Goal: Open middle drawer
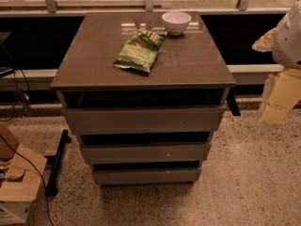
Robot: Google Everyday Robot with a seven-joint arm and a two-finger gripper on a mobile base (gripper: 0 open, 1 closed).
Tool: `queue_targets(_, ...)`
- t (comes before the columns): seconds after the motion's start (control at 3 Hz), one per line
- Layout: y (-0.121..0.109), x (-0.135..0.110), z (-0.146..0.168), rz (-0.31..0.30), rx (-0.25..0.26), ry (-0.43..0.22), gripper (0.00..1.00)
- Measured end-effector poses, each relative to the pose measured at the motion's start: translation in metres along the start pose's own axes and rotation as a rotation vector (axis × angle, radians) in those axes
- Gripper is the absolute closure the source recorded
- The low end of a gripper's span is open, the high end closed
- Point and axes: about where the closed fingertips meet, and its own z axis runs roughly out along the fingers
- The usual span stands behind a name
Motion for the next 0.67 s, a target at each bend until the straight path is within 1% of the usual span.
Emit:
queue_targets(0.33, 0.0, 0.0, 0.0, 0.0, 0.0, 0.0, 0.0)
queue_targets(0.67, 0.012, -0.005, 0.018, 0.002, -0.018, -0.051, 0.0)
